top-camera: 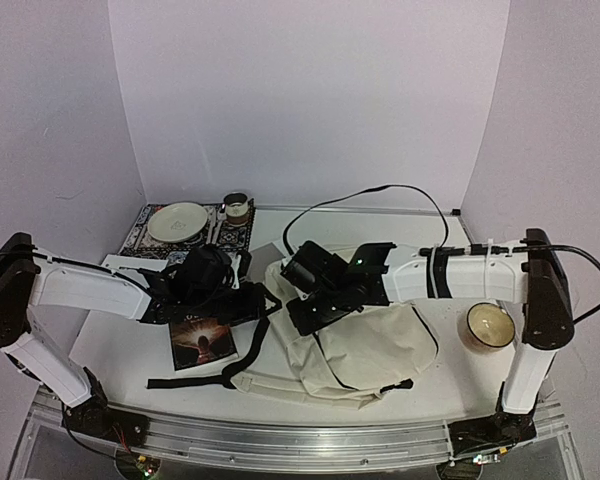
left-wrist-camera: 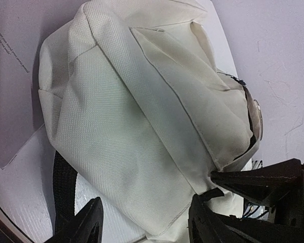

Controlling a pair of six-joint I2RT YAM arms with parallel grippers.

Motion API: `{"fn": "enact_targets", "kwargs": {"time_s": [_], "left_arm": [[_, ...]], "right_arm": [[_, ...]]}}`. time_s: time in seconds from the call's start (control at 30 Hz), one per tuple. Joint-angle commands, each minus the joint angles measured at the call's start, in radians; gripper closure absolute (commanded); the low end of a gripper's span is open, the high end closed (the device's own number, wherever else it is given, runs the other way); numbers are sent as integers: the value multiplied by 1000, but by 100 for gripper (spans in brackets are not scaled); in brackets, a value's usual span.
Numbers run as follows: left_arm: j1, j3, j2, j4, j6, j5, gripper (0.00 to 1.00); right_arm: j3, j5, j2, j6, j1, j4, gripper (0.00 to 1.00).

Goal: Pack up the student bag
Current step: Pick up the largest pocket of the bag from the student bag, then hold the student bag at the center of the board, then unzip the largest pocket of the student bag.

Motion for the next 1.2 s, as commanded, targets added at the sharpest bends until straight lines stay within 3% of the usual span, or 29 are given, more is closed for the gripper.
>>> {"fn": "enact_targets", "kwargs": {"time_s": [0.0,0.07,0.2,0.7,0.77,0.83,0.93,1.17], "left_arm": [[3,-6,0,40,2,15,42],[3,-6,3,40,1,16,42],[0,1,22,40,-3,26,41],[-39,89,153,52,-25,62,44],[-38,112,159,52,-11,58,55],[-37,133,161,52,9,49,77],[-16,159,160,51,30,42,98],[72,228,183,37,91,58,100]], "right_arm": [[25,91,23,1,-3,-77,68],[18,90,20,-4,-3,-80,75],[-7,66,-14,-11,-3,-80,99],[-178,-120,-260,-76,-2,12,100],[-201,-140,-280,-80,-3,17,100],[-228,-168,-303,-85,-3,22,100],[-268,-208,-341,-86,-3,24,100],[-365,-290,-454,-81,-3,22,100]]}}
